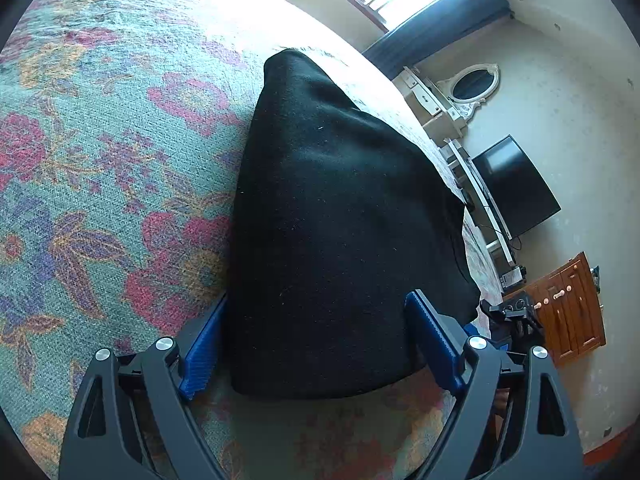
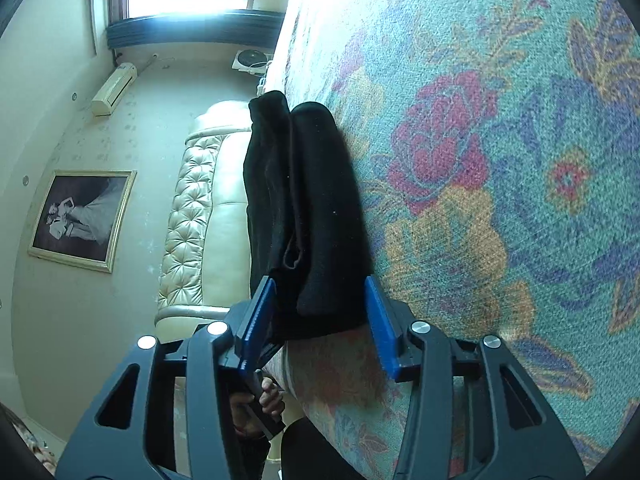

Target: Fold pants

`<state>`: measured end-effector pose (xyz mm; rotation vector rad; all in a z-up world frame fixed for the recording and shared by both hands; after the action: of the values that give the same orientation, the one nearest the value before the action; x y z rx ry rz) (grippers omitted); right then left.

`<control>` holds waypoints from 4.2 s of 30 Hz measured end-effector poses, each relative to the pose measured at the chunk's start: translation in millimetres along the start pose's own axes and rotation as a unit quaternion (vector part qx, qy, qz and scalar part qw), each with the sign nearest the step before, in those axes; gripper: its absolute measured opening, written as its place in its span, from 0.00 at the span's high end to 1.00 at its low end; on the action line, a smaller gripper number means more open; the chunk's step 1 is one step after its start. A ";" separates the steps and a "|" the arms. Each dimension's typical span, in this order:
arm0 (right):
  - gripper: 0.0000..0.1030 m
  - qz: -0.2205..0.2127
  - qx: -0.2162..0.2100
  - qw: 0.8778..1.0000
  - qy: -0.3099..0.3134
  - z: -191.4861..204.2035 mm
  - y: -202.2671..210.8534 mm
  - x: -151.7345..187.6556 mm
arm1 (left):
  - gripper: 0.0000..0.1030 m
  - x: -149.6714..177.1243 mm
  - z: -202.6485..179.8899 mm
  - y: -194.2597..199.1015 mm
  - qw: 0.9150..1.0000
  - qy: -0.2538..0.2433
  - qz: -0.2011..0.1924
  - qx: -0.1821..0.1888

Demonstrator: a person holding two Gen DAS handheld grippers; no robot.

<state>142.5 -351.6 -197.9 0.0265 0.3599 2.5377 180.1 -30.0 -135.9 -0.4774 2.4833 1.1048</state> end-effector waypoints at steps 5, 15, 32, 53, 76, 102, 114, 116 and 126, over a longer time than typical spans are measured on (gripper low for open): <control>0.16 0.009 0.023 0.999 0.033 23.5 -22.2 -0.4 | 0.18 -1.3 -2.0 -0.3 1.000 0.007 0.003 -0.010; 0.23 0.016 0.066 0.992 0.104 22.3 2.8 -14.2 | 0.18 -6.6 11.0 26.9 1.000 0.003 0.006 -0.003; 0.59 0.045 0.082 0.990 0.102 22.4 -94.8 -139.0 | 0.17 -144.0 24.3 -74.3 0.997 -0.055 0.045 -0.017; 0.75 0.011 0.053 0.996 0.064 -6.8 -44.3 -153.0 | 0.16 -156.8 39.3 -73.1 0.999 -0.010 0.028 0.035; 0.28 -0.102 0.152 0.981 0.067 -3.5 74.7 -12.7 | 0.16 -22.3 49.0 45.9 0.987 -0.017 -0.049 -0.151; 0.16 -0.076 0.385 0.873 0.290 49.9 22.0 113.7 | 0.16 68.8 -59.7 96.5 0.959 -0.105 -0.107 -0.239; 0.13 -0.081 0.386 0.844 0.364 88.2 4.0 132.9 | 0.16 77.7 -86.0 106.2 0.928 -0.151 -0.136 -0.311; 0.13 -0.080 0.386 0.845 0.361 87.3 4.4 133.7 | 0.16 78.2 -87.1 103.9 0.933 -0.148 -0.129 -0.302; 0.13 -0.075 0.377 0.851 0.359 87.1 2.7 135.9 | 0.16 77.5 -94.1 107.4 0.935 -0.144 -0.138 -0.293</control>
<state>35.6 -258.2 -121.1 -0.6348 1.5572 1.9986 45.5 -45.1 -46.3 -0.7401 1.7436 1.6507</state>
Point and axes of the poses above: each gripper's, at about its wrist camera, not at the fingertips, and y roughly against the way its jaws point, z to its left, x to its underside, the point moved 7 cm from there along -y, roughly the way its jaws point, and after that the axes turned 3 degrees about -x, right-handed, at the moved point
